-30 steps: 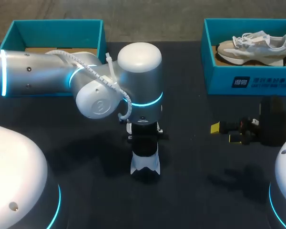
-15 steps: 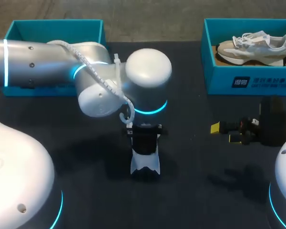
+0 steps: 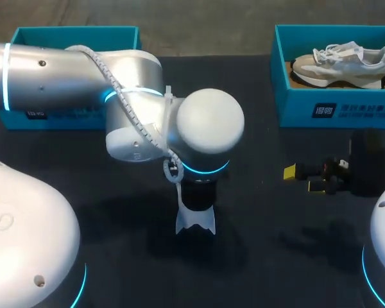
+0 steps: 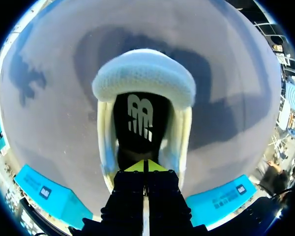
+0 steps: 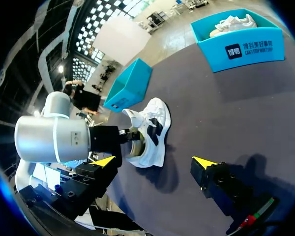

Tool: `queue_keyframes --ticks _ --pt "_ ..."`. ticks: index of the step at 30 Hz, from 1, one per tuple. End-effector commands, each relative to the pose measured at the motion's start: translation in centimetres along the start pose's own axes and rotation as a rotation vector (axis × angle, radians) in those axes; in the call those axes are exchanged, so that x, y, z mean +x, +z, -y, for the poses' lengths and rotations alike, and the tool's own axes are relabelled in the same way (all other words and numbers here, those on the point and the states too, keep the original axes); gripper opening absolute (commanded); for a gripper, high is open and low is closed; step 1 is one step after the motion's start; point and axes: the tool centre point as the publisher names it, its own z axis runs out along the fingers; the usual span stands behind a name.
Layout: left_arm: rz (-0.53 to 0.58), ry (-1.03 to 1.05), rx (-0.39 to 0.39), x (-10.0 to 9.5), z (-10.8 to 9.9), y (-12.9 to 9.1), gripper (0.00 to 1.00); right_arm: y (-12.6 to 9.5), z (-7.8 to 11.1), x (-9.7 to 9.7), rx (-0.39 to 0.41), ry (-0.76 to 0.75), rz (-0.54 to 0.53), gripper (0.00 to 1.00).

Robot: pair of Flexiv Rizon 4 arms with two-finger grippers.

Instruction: Take the shoe out of the shoebox, open the shoe tongue, remove and reinsert the insole, then place the shoe into the shoebox

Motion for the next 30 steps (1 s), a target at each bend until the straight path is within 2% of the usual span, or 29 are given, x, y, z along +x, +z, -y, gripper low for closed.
queue_keyframes --ticks 1,5,8,9,10,11,30 --pt "0.001 -0.005 -0.025 0.8 -0.2 -0.8 0.00 -0.4 0.2 0.1 -0.002 0.000 0.000 1.00" --pt "-0.004 -0.007 -0.031 0.8 -0.8 -0.6 0.00 -0.4 0.2 0.1 -0.002 0.000 0.000 1.00" --pt "-0.004 -0.011 -0.030 0.7 -1.1 -0.3 0.50 -0.4 0.2 0.1 -0.002 0.000 0.000 1.00" --pt "-0.003 -0.011 -0.028 0.6 -1.2 -0.2 0.76 -0.4 0.2 0.1 -0.002 0.000 0.000 1.00" --pt "0.000 -0.010 -0.024 0.5 -1.3 -0.2 0.95 -0.4 0.2 0.1 -0.002 0.000 0.000 1.00" --pt "0.001 -0.008 -0.021 0.4 -1.3 -0.1 1.00 -0.4 0.2 0.1 -0.002 0.000 0.000 1.00" --pt "0.016 0.007 -0.010 0.3 -1.4 -0.4 1.00 -0.4 0.2 0.1 -0.002 0.000 0.000 1.00"
